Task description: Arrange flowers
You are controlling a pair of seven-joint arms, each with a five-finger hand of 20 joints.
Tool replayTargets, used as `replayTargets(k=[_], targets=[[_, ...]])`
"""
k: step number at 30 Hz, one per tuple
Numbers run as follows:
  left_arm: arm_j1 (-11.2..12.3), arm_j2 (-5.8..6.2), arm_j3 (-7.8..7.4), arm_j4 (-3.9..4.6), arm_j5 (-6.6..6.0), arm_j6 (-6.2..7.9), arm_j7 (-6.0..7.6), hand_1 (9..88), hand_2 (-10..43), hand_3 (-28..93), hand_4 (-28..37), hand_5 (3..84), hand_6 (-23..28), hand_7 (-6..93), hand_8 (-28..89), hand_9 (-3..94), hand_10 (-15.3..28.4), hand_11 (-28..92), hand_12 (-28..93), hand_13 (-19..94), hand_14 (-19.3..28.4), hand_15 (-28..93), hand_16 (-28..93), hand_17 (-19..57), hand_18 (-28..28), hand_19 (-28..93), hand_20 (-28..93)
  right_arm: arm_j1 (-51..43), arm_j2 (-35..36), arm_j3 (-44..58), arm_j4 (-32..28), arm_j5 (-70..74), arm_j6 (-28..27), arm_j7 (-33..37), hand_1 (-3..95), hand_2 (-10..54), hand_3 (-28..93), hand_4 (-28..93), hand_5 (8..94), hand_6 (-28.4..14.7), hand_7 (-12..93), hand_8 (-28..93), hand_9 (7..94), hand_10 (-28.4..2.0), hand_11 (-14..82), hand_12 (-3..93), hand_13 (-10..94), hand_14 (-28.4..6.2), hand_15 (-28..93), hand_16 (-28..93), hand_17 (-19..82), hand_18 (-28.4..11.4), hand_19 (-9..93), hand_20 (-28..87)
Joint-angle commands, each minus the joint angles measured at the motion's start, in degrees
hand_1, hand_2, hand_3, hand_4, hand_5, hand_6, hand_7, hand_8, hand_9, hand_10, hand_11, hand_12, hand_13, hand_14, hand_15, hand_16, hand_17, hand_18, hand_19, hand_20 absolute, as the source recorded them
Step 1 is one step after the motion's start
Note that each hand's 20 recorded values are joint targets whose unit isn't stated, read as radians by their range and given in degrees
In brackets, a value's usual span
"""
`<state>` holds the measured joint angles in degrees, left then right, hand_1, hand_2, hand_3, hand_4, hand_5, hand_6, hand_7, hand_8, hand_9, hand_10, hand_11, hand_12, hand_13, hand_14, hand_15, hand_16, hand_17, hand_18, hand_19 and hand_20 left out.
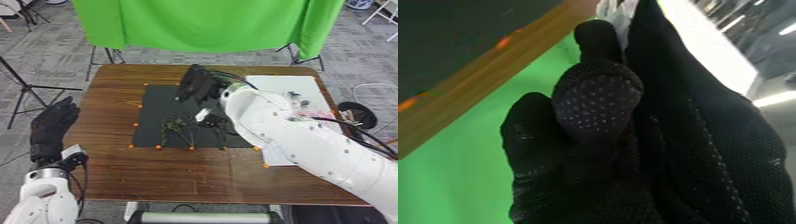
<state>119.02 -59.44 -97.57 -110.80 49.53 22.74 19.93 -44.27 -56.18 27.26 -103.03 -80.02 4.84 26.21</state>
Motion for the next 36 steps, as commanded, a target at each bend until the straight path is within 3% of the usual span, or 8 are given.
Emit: replayTargets(k=[1,3,5,6,14,20,28,36], targets=[[-2.5,-0.52,1.96,2.13,-2.52,2.22,3.02,30.4,24.0,59,-28.3,59.3,2.6,15.4,-9,51.0,14.3,22,9,42,14.3,20,-3,22.0,11.6,8,26,0.5,-9.1,-2.2,4.3,3.2,-7.1,0.1,55.7,-9.5,59,-10,75.5,-3.6,15,7,77.8,-14.9,13.4,20.9,88,-4.8,54,34,64,-9.7,89,45],[-3.0,-1.07,2.19,3.18,-2.82,2.66,3.01,30.9,26.8,58,-28.3,59.9,3.0,15.1,-9,52.6,14.5,22,9,43,14.4,20,-4,23.0,11.5,8,26,0.4,-10.5,-2.5,5.9,4.8,-9.1,0.3,54.5,-9.5,61,-12,74.0,-3.6,15,5,76.1,-15.0,14.4,17.7,88,-4.8,55,34,64,-9.6,90,45],[-3.0,-1.21,2.27,3.97,-4.14,2.92,2.76,31.2,27.9,57,-28.3,59.4,3.6,14.7,-9,53.3,14.5,22,8,44,14.2,20,-4,23.4,11.4,8,27,0.1,-11.8,-2.8,7.0,6.1,-10.8,0.9,53.6,-9.5,62,-12,72.7,-3.4,15,5,74.4,-14.9,14.1,16.1,88,-4.8,55,34,63,-9.8,90,45],[-2.7,-1.34,2.34,3.94,-4.74,3.34,2.75,30.9,28.4,58,-28.3,59.0,4.3,14.4,-9,53.6,14.7,22,8,44,14.1,19,-4,23.6,11.4,8,27,-0.1,-12.4,-2.8,7.7,6.2,-11.9,1.2,52.8,-9.5,64,-13,71.8,-3.1,15,3,73.5,-14.9,13.7,15.8,87,-4.7,55,34,63,-9.8,90,45],[-1.5,-2.53,2.86,3.35,-4.08,3.33,2.55,29.0,28.8,61,-28.3,58.2,4.9,13.9,-9,53.7,15.1,22,8,44,14.1,20,-4,23.8,11.3,7,28,-0.6,-15.2,-2.9,11.6,7.6,-16.3,2.6,48.8,-9.5,69,-14,66.8,-2.4,14,-5,69.1,-14.3,12.0,15.5,86,-4.7,57,34,62,-10.1,92,46],[-1.5,-3.23,3.2,3.36,-3.77,2.34,1.92,28.4,28.0,62,-28.3,57.6,4.7,13.8,-9,53.5,15.3,22,9,44,14.4,20,-4,23.7,11.4,7,29,-0.5,-16.6,-3.0,13.6,8.2,-18.1,3.4,47.5,-9.5,70,-14,64.6,-2.3,14,-10,67.1,-13.7,11.4,15.2,85,-5.0,58,33,61,-10.7,93,46],[-1.8,-3.51,3.34,3.52,-3.26,1.14,0.94,27.8,24.8,64,-28.3,56.9,4.5,14.3,-8,53.4,15.4,22,9,44,14.7,20,-4,23.4,11.5,7,29,0.0,-17.5,-3.1,14.9,7.6,-18.7,4.1,45.0,-9.5,70,-14,61.4,-2.2,14,-10,64.7,-13.2,10.8,15.0,84,-5.5,59,32,61,-11.1,93,46],[-1.6,-3.5,4.02,3.03,-3.14,1.12,0.7,27.3,22.8,64,-28.3,56.4,4.3,14.8,-8,53.3,15.4,23,10,44,14.7,21,-4,23.1,11.6,7,29,0.8,-17.9,-2.5,15.6,6.6,-19.2,4.4,41.9,-9.5,70,-13,58.8,-2.1,13,-10,63.0,-13.0,9.7,14.8,84,-5.6,59,31,60,-11.6,93,46]])
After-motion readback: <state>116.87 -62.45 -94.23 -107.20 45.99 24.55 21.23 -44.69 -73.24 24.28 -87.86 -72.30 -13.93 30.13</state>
